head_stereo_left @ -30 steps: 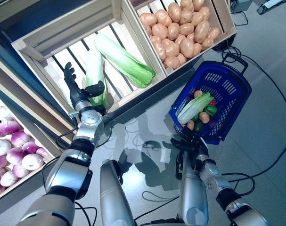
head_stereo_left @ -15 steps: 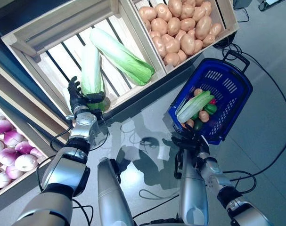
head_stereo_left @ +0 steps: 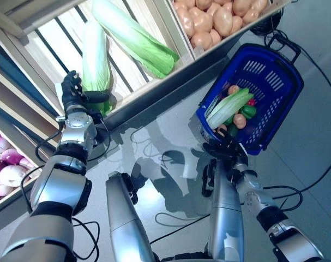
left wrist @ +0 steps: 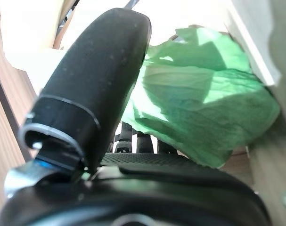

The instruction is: Put vegetables into the basket

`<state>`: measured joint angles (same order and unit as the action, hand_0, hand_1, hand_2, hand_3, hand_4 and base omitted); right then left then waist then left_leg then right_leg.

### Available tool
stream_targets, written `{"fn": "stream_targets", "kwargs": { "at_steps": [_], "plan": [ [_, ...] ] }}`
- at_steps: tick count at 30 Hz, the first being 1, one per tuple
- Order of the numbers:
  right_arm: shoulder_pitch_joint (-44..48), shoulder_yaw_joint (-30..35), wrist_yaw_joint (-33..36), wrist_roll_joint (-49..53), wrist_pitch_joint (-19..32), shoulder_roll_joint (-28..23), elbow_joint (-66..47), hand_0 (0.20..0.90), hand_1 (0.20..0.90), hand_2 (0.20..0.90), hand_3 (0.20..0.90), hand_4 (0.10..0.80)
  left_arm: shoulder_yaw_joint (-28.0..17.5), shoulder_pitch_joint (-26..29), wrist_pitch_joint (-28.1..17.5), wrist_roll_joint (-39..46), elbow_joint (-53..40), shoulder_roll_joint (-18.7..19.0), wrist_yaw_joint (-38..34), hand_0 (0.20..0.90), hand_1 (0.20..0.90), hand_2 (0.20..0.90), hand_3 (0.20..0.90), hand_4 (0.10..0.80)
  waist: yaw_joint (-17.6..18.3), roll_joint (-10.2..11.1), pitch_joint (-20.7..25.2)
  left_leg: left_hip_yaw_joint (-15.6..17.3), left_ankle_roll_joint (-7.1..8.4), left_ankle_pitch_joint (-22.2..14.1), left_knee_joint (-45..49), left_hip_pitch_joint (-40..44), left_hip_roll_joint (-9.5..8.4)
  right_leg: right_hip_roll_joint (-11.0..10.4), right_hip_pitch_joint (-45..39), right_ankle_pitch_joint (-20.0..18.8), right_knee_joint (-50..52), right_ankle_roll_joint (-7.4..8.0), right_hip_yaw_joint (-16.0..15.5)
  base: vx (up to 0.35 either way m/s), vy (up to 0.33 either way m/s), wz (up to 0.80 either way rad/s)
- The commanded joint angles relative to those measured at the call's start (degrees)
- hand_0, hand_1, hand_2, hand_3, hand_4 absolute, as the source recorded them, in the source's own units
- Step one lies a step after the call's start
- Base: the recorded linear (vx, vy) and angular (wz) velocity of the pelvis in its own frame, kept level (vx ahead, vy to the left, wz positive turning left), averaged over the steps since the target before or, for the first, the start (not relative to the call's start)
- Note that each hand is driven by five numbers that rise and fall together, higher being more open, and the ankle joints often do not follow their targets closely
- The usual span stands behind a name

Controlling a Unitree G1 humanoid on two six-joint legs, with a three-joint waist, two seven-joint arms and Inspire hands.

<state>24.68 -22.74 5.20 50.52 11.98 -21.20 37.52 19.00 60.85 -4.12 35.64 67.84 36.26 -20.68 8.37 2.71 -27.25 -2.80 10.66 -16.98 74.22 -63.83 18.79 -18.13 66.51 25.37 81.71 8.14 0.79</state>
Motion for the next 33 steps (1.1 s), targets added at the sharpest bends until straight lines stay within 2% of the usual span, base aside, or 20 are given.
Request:
{"fn": "stream_targets", "kwargs": {
  "at_steps": [1,6,7,8,9,14,22,30,33],
  "plan": [
    [-1.65,2.59,3.43,3.31,0.55,-0.85,-1.52,0.900,0.900,0.900,0.900,0.800,2.39,0.70,0.32,0.17,2.50,1.19,2.36,0.900,0.900,0.900,0.900,0.800,1.18,0.78,-0.71,3.85,-3.43,-8.30,3.85,0.56,0.15,-1.89,-1.53,-2.34,-2.58,-1.53,-1.91,-0.013,-0.050,-0.03],
    [-0.07,2.85,4.93,2.99,0.09,-1.23,-2.66,0.900,0.900,0.900,0.900,0.800,2.12,1.62,-0.19,0.49,0.78,2.06,2.46,0.900,0.900,0.900,0.900,0.800,0.72,0.87,-0.88,3.17,-3.50,-8.39,5.49,-1.61,0.18,-2.12,0.68,-2.28,-0.83,-1.44,-1.63,0.001,-0.040,-0.08],
    [0.21,2.84,5.32,3.13,-0.20,-1.24,-2.80,0.900,0.900,0.900,0.900,0.800,2.26,1.96,-0.12,0.19,0.58,2.12,2.70,0.728,0.728,0.728,0.728,0.685,0.72,0.90,-0.80,3.12,-3.54,-8.37,5.69,-1.90,0.25,-2.10,0.99,-2.33,-0.64,-1.44,-1.59,0.006,-0.014,0.14],
    [0.32,2.85,5.51,3.25,-0.30,-1.25,-2.82,0.900,0.900,0.900,0.900,0.800,2.31,2.11,-0.19,0.01,0.49,2.17,2.59,0.474,0.474,0.474,0.474,0.516,0.70,0.91,-0.74,3.10,-3.53,-8.37,5.81,-2.05,0.32,-2.11,1.13,-2.36,-0.57,-1.45,-1.57,0.005,-0.007,0.41],
    [0.77,2.97,5.93,3.40,-0.49,-1.28,-2.51,0.900,0.900,0.900,0.900,0.800,2.61,2.70,0.28,0.35,0.26,2.46,2.52,0.300,0.300,0.300,0.300,0.400,0.67,0.82,-0.60,3.09,-3.60,-8.33,5.96,-2.37,0.38,-2.06,1.46,-2.39,-0.41,-1.42,-1.52,0.002,0.001,0.31],
    [2.05,3.22,5.53,3.63,-0.52,-1.07,-1.41,0.900,0.900,0.900,0.900,0.800,2.92,2.98,0.86,1.60,1.01,2.69,3.77,0.300,0.300,0.300,0.300,0.400,0.54,0.60,0.02,3.48,-4.07,-7.95,5.21,-1.74,-0.03,-1.79,0.83,-2.51,-0.95,-1.53,-1.88,0.010,0.010,-0.11],
    [3.49,3.33,6.74,3.12,0.15,-0.74,-0.15,0.900,0.900,0.900,0.900,0.800,1.75,1.49,-0.04,3.51,2.11,2.42,5.78,0.300,0.300,0.300,0.300,0.400,0.37,0.35,1.58,4.46,-4.26,-7.71,3.66,1.54,0.48,-1.84,-2.35,-2.41,-2.36,-1.75,-2.48,0.034,0.008,0.03],
    [3.80,3.65,6.36,2.34,1.28,-0.55,1.48,0.900,0.900,0.900,0.900,0.800,0.08,-0.45,-1.96,4.36,3.09,2.42,6.54,0.300,0.300,0.300,0.300,0.400,0.22,-0.27,3.35,7.23,-4.62,-6.33,-3.23,9.64,1.13,-1.66,-10.70,-2.95,-9.35,-1.95,-3.86,0.022,0.014,-0.02],
    [2.14,3.69,5.24,2.03,2.31,-0.79,1.21,0.900,0.900,0.900,0.900,0.800,-1.07,-2.50,-3.65,4.97,3.15,2.96,6.82,0.300,0.300,0.300,0.300,0.400,0.26,-0.69,4.53,8.66,-4.72,-5.04,-8.52,15.22,1.37,-1.54,-16.03,-3.30,-13.96,-2.04,-4.26,0.068,0.029,-0.10]
  ]
}}
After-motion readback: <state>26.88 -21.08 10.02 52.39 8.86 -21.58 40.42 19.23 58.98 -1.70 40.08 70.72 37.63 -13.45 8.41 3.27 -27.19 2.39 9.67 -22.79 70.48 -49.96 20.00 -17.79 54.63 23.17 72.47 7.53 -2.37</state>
